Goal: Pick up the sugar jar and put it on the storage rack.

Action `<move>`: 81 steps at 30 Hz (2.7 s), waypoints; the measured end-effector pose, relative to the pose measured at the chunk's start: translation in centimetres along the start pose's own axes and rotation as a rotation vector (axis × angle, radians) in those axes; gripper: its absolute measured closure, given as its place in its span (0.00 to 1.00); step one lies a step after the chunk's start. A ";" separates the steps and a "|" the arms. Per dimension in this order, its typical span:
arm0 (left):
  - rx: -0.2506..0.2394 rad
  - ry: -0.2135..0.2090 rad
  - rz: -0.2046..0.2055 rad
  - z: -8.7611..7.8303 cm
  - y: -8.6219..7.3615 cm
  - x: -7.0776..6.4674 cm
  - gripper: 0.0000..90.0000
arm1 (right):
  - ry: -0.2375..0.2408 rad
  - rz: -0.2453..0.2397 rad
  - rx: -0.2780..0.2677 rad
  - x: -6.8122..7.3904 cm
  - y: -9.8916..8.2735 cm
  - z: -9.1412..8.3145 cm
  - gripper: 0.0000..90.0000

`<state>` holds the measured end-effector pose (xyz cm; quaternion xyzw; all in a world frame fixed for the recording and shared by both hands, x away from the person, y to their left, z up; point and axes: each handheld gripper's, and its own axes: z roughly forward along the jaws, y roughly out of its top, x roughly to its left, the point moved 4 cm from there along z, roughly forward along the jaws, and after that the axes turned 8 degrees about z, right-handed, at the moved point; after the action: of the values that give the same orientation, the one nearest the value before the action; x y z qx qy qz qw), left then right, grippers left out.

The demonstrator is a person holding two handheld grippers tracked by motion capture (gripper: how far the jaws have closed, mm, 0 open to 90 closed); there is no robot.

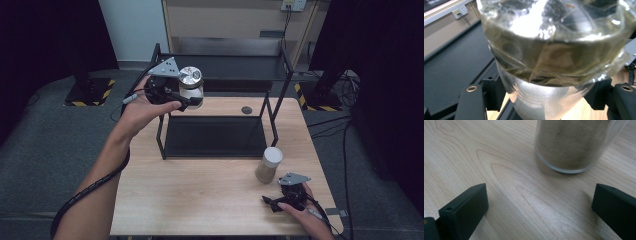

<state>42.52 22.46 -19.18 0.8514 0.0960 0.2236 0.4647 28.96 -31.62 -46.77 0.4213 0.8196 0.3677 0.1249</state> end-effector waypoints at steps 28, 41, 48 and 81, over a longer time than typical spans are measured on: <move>0.040 0.178 -0.109 0.9 4.2 0.2 0.34 | 0.000 -0.001 0.001 0.0 0.0 0.0 0.01; 0.061 0.270 -0.142 2.6 5.5 0.8 0.34 | -0.001 -0.001 0.001 0.0 0.0 0.0 0.01; 0.069 0.319 -0.170 3.8 5.6 1.4 0.34 | -0.001 -0.002 0.002 0.0 0.0 0.0 0.01; 0.105 0.348 -0.304 7.1 5.3 3.2 0.34 | 0.001 0.000 0.003 0.0 0.0 0.0 0.01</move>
<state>48.44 15.46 -17.12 0.7989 0.3133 0.2889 0.4245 28.97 -31.62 -46.73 0.4214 0.8202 0.3666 0.1240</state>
